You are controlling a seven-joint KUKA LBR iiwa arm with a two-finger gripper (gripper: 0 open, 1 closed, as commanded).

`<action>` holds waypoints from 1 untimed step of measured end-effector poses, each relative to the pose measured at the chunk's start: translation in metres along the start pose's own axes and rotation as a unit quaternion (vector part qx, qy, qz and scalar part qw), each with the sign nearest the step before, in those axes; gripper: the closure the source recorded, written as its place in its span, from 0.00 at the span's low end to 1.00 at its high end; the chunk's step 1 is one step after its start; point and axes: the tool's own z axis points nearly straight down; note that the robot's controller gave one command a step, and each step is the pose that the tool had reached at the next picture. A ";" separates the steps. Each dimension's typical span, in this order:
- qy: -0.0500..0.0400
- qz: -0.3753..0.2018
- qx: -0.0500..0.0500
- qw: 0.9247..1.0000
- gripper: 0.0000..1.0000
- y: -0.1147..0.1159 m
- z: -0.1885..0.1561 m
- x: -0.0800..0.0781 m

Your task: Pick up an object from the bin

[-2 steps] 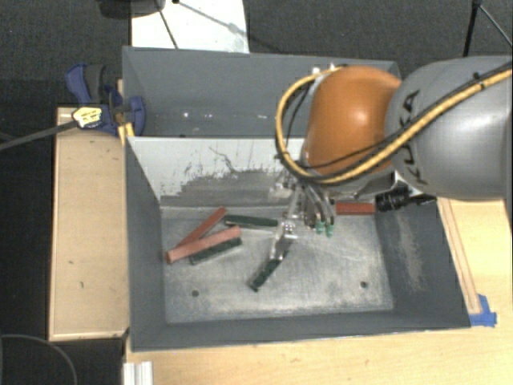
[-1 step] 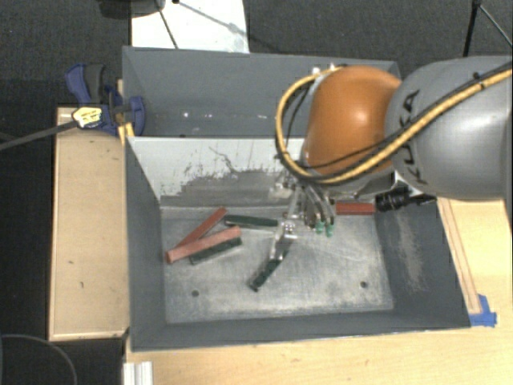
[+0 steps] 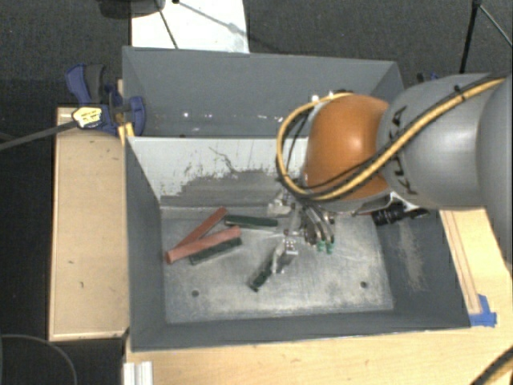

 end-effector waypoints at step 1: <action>-0.004 -0.090 -0.001 0.996 1.00 -0.006 0.079 0.032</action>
Offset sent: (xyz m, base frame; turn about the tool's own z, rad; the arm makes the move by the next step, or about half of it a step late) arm 0.0000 0.0000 0.0000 0.0000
